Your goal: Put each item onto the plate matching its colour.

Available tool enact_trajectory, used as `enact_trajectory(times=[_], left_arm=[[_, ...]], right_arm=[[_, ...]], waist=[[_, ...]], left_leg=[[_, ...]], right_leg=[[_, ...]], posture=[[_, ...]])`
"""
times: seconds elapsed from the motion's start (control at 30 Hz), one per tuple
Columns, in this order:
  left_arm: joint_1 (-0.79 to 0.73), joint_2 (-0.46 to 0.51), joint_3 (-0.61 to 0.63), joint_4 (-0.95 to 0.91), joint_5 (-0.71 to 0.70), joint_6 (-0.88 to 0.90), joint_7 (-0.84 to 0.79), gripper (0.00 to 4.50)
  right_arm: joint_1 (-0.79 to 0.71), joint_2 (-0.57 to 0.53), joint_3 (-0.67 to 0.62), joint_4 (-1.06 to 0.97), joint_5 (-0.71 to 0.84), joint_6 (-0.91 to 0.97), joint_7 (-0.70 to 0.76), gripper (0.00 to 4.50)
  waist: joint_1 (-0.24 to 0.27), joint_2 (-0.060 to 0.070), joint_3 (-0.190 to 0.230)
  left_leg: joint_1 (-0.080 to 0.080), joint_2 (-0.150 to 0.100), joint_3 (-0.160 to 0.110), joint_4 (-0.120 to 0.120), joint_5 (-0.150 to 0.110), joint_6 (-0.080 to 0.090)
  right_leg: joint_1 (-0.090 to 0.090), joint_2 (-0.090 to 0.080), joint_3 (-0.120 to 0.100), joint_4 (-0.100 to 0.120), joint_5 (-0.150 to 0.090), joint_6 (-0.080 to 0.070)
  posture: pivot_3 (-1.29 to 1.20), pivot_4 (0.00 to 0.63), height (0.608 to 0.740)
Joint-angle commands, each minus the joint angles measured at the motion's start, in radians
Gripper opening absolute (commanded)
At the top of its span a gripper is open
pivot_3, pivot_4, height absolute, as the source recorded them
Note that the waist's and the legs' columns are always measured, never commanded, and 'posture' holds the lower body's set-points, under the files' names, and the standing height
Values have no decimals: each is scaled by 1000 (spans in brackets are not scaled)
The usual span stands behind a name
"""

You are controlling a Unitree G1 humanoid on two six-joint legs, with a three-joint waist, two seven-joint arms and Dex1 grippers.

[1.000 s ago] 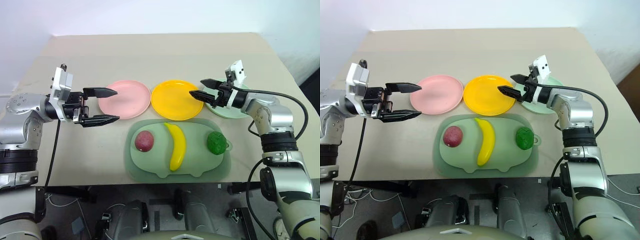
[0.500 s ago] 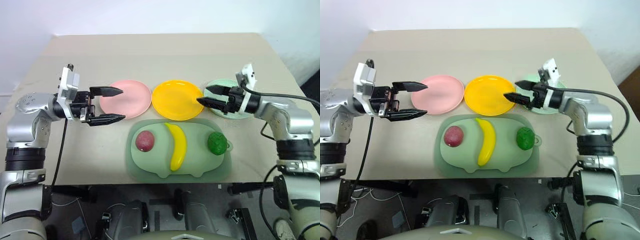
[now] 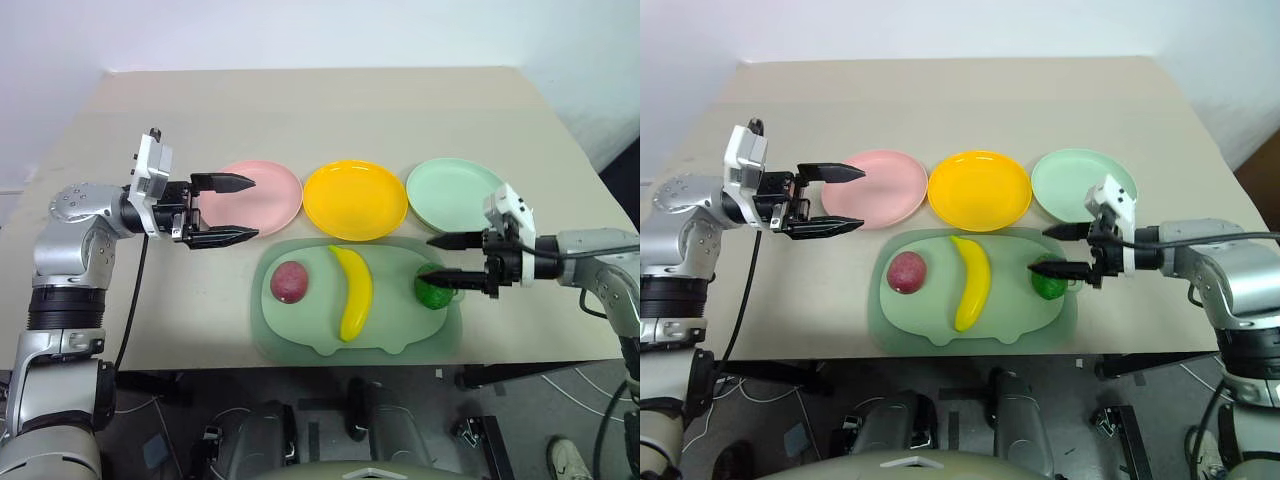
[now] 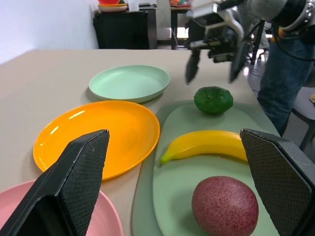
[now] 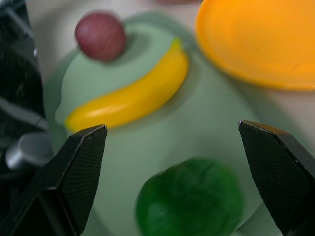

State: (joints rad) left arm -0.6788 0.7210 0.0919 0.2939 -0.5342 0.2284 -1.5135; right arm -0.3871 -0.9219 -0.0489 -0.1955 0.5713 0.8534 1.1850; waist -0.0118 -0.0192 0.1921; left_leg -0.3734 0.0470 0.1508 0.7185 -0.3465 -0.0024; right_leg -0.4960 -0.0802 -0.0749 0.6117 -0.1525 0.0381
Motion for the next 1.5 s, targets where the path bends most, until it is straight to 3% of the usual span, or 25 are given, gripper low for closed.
enact_trajectory(times=[0.03,0.3,0.7,0.97,1.5], left_arm=[[-20,8,14,-10,-4,-8,-7,4459],[-16,23,20,-17,-4,1,-10,4459],[-22,29,20,-14,-4,4,-11,4459],[-20,27,21,-15,-6,3,-13,4459],[-23,32,22,-20,-7,12,-16,4459]], right_arm=[[12,-6,18,-43,-12,-51,6,4500],[11,0,96,-29,-97,-160,-14,4500],[-7,-9,105,36,-140,-239,10,4500],[-42,10,91,39,-125,-170,-34,4500],[-28,-11,143,102,-212,-316,71,4500]], waist=[[0,0,0],[1,-1,-1],[2,-1,-1],[1,-1,-1],[1,-1,-1]], left_leg=[[0,0,0,0,0,0],[0,0,-1,1,0,0],[0,0,-2,1,0,0],[0,0,-2,1,0,0],[-1,0,-3,2,0,0]], right_leg=[[0,0,0,0,0,0],[1,0,-1,0,0,0],[1,0,-2,0,0,0],[1,0,-2,0,0,0],[2,-1,-4,0,0,0]], posture=[[0,150,704],[0,150,704],[0,150,704],[0,150,704],[0,150,704]])
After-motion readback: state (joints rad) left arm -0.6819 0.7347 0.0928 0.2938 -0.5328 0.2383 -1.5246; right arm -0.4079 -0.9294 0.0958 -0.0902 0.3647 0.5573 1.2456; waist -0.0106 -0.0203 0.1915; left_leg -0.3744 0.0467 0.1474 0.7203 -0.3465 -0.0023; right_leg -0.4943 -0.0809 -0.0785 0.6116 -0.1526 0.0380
